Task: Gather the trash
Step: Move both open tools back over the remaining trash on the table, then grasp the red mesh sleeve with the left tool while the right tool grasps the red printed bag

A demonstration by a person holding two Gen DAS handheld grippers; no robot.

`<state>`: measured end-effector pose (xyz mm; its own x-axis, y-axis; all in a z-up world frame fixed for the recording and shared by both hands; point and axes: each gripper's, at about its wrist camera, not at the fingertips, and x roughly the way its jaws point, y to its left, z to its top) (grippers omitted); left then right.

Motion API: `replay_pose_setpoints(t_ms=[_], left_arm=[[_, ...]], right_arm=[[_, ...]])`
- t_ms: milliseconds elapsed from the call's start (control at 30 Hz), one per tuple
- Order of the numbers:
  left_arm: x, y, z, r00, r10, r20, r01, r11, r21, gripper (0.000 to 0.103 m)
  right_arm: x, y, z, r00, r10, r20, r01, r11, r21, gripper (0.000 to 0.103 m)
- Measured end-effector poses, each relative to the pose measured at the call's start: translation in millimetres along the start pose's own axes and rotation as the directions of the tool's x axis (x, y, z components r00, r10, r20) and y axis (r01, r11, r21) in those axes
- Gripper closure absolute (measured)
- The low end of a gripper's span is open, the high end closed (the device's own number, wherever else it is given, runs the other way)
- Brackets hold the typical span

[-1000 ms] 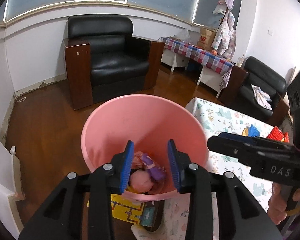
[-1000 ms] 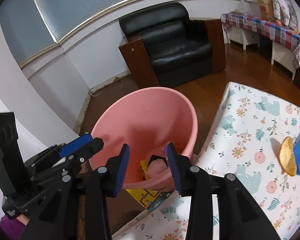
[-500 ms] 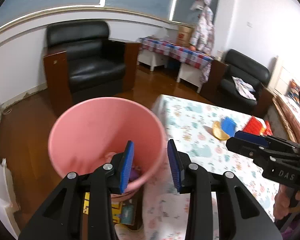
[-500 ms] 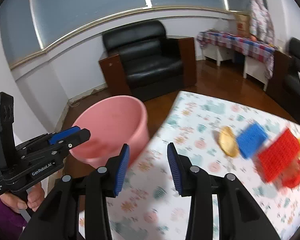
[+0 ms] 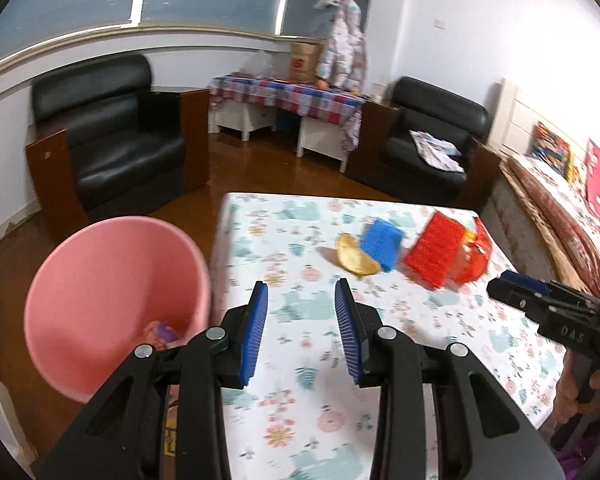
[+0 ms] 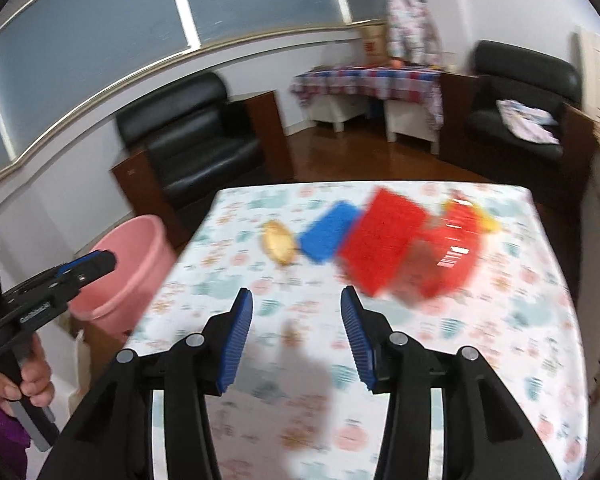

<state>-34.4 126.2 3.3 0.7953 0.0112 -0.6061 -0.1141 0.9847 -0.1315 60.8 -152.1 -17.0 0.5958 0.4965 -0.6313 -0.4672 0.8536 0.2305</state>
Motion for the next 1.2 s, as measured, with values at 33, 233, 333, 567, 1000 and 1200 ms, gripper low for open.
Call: replay_pose_setpoints(t_ms=[33,233,333,567,1000,1200], left_arm=[[3.0,-5.5,0.7,1.0,-0.013,-0.004,0.013,1.0,0.011,0.068],[19.5,-26.5,5.2,0.998,-0.06,-0.025,0.062,0.996,0.057,0.068],[27.5,-38.5,6.3,0.995,-0.089,-0.034,0.091,0.992,0.092,0.068],[42.1,-57.3,14.0,0.988,-0.149,-0.047,0.154,0.977,0.147,0.068],[92.0,-102.9,46.2,0.95,-0.288,-0.122,0.311,0.915,0.257,0.068],[138.8,-115.4,55.8,0.914,-0.361,-0.183,0.398,0.886,0.239,0.068]], right_arm=[[-4.3,-11.3,-0.4,1.0,-0.02,0.007,0.02,1.0,0.023,0.057],[-14.5,-56.5,13.0,0.997,-0.076,0.034,0.07,0.987,0.144,0.048],[-9.4,-71.7,23.3,0.996,-0.088,0.032,0.081,0.981,0.178,0.047],[16.0,-87.7,42.6,0.994,-0.102,0.024,0.094,0.967,0.238,0.047],[69.2,-123.0,50.2,0.995,-0.09,-0.051,0.102,0.94,0.325,0.046],[82.8,-138.5,42.5,0.996,-0.055,-0.074,0.078,0.932,0.354,0.046]])
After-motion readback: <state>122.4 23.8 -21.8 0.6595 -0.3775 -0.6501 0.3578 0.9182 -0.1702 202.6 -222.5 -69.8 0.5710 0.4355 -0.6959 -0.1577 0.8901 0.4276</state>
